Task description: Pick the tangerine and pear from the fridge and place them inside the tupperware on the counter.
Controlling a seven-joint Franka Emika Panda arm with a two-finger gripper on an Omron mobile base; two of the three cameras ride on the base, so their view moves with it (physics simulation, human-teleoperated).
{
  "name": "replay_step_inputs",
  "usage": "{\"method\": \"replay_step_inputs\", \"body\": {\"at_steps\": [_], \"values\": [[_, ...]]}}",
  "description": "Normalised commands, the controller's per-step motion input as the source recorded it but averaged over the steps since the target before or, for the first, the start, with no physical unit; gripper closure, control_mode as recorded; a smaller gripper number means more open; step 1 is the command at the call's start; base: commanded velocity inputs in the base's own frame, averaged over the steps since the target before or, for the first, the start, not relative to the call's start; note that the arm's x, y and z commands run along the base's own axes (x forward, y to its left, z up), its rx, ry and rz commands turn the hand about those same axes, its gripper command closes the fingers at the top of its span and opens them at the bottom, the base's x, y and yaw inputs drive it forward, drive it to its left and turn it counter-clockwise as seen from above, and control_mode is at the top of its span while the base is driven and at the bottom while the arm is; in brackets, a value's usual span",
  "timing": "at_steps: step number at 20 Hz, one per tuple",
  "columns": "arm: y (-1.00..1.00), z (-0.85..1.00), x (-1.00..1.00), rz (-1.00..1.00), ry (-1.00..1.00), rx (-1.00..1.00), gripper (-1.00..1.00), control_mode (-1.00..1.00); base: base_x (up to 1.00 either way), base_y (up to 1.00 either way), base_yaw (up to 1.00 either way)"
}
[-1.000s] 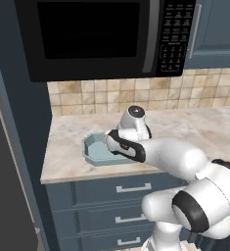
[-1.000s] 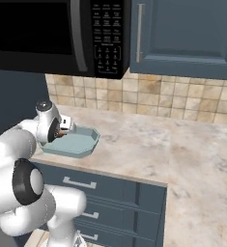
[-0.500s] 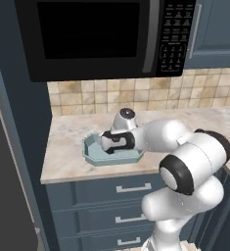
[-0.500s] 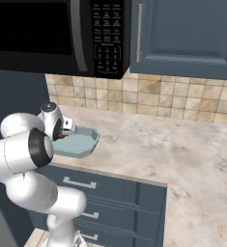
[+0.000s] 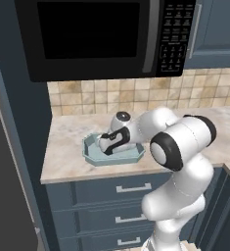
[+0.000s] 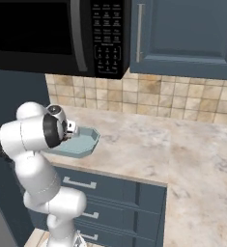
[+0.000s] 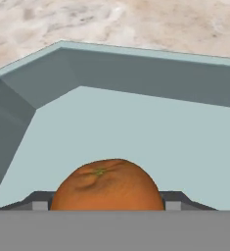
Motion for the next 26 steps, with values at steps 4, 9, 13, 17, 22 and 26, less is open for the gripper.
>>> {"method": "replay_step_inputs", "body": {"at_steps": [4, 9, 13, 17, 22, 26], "values": [[0.06, -0.22, 0.16, 0.00, 0.05, 0.00, -1.00, -1.00, 0.00, 0.00, 0.00], [0.04, -0.02, 0.04, 0.00, 0.02, 0.00, -1.00, -1.00, 0.00, 0.00, 0.00], [-0.05, 0.30, 0.00, 0.00, -0.10, 0.00, -1.00, -1.00, 0.00, 0.00, 0.00], [-0.11, 0.48, -0.04, 0.00, -0.16, 0.00, -1.00, -1.00, 0.00, 0.00, 0.00], [-0.32, 0.56, -0.54, 0.00, -0.08, 0.00, -1.00, -1.00, 0.00, 0.00, 0.00], [-0.70, 0.54, -1.00, 0.00, -0.04, 0.00, -1.00, -1.00, 0.00, 0.00, 0.00]]}}
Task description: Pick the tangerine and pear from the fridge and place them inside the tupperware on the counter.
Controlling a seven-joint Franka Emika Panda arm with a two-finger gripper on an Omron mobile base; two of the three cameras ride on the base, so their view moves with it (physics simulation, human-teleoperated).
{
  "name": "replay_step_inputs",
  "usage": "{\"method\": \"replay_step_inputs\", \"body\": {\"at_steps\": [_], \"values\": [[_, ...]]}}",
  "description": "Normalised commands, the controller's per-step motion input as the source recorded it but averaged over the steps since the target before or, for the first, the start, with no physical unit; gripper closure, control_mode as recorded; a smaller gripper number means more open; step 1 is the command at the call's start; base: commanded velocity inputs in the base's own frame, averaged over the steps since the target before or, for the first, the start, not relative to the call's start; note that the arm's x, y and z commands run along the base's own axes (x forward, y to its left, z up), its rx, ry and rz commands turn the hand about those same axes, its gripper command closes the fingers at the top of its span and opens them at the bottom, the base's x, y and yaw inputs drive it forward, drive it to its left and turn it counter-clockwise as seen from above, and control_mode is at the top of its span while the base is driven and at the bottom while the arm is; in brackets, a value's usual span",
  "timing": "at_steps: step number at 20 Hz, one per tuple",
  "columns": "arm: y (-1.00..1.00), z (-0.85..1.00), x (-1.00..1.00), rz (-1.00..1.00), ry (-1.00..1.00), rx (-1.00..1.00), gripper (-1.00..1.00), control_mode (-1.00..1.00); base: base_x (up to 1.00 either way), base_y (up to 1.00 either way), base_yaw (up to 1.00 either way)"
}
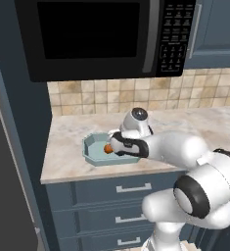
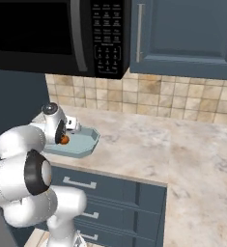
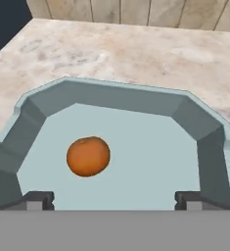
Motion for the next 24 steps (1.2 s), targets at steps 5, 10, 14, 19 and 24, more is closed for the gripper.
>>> {"method": "replay_step_inputs", "body": {"at_steps": [5, 10, 14, 19, 24], "values": [[-0.89, 0.57, -1.00, -0.01, -0.07, 0.04, -1.00, -1.00, 0.00, 0.00, 0.00], [-0.53, 0.58, -0.96, -0.06, -0.11, 0.02, -1.00, -1.00, 0.00, 0.00, 0.00], [-0.28, 0.59, -0.71, -0.15, -0.09, 0.00, -1.00, -1.00, 0.00, 0.00, 0.00], [-0.33, 0.50, -0.68, -0.26, -0.04, 0.02, -1.00, -1.00, 0.00, 0.00, 0.00], [-0.10, 0.48, -0.68, -0.25, 0.01, 0.01, -1.00, -1.00, 0.00, 0.00, 0.00]]}}
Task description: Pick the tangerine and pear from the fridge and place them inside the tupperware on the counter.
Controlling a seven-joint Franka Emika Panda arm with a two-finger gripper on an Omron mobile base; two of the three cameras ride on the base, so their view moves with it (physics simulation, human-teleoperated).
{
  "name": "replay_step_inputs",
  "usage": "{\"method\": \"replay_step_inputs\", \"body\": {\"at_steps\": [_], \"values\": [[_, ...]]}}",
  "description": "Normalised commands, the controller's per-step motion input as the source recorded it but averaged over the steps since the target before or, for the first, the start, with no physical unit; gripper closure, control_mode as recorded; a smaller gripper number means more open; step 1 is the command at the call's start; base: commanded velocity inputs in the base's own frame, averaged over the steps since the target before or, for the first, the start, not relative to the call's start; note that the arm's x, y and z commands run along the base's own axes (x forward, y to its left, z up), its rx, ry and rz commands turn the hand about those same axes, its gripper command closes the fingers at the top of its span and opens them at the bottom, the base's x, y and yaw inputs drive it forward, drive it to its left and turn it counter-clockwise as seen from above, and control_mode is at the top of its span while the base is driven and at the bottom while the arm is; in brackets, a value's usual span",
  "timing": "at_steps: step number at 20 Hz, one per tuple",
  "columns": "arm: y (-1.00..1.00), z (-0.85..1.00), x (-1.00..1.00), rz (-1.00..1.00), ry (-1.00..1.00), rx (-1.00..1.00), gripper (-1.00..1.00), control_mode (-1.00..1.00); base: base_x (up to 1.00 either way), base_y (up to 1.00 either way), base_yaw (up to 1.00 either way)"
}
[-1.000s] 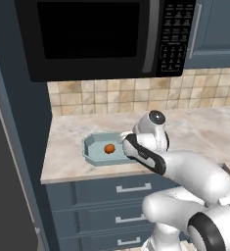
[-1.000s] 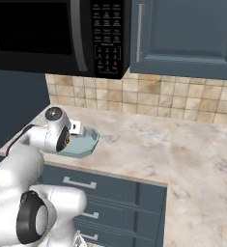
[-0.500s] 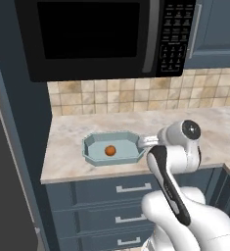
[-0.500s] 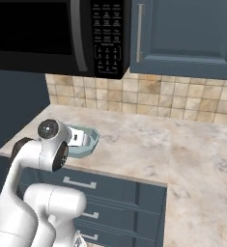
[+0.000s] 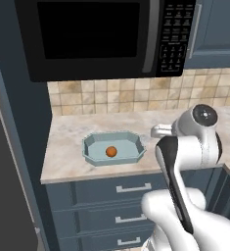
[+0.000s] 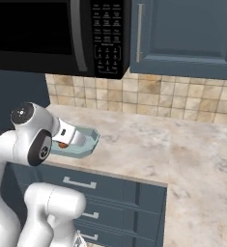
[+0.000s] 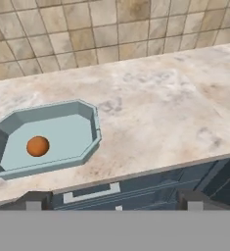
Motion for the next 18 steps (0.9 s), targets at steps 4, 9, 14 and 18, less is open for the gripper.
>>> {"method": "replay_step_inputs", "body": {"at_steps": [4, 9, 14, 18], "values": [[-0.04, 0.08, -0.97, -0.03, 0.00, 0.00, -1.00, -1.00, 0.00, 0.00, 0.00], [0.00, 0.00, 0.00, 0.00, 0.00, 0.00, -1.00, 1.00, -0.98, 0.00, 0.08], [0.00, 0.00, 0.00, 0.00, 0.00, 0.00, -1.00, 1.00, -1.00, 0.08, 0.24], [0.00, 0.00, 0.00, 0.00, 0.00, 0.00, -1.00, 1.00, -0.99, 0.26, 0.30]]}}
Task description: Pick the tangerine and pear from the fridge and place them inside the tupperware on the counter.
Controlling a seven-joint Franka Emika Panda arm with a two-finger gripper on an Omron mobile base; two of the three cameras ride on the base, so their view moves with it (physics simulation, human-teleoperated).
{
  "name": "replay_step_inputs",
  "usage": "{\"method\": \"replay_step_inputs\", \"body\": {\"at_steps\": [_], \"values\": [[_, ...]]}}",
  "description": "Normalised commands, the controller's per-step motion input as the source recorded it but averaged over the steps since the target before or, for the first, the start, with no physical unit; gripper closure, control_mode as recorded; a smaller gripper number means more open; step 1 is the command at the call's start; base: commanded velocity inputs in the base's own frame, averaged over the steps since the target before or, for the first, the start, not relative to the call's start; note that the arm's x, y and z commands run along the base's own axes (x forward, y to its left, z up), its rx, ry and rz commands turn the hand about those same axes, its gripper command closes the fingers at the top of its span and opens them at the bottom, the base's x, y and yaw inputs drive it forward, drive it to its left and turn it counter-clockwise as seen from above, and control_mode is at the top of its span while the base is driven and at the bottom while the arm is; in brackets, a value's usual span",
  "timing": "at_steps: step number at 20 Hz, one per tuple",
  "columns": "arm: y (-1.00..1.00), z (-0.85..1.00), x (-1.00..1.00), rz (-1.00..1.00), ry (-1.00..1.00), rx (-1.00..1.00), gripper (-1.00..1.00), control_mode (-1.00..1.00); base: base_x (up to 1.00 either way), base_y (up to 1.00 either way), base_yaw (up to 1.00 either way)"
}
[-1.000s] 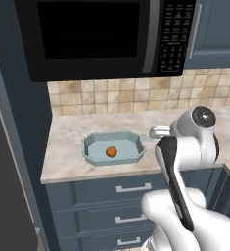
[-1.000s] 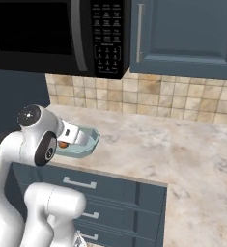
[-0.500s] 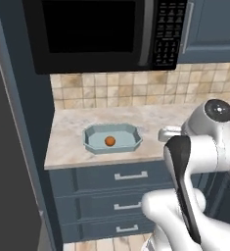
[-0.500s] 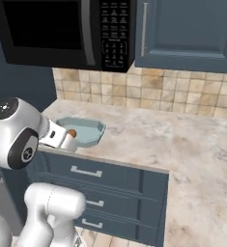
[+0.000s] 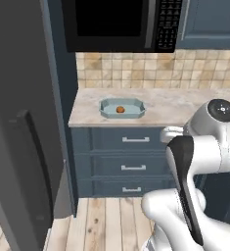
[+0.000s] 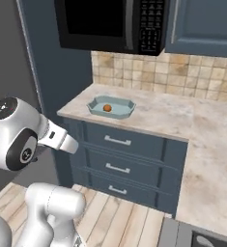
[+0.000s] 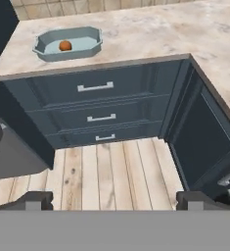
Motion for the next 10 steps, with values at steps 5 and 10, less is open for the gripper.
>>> {"method": "replay_step_inputs", "body": {"at_steps": [5, 10], "values": [[0.00, 0.00, 0.00, 0.00, 0.00, 0.00, -1.00, 1.00, -0.86, 0.38, 0.30], [0.00, 0.00, 0.00, 0.00, 0.00, 0.00, -1.00, 1.00, -0.79, 0.43, 0.27]]}}
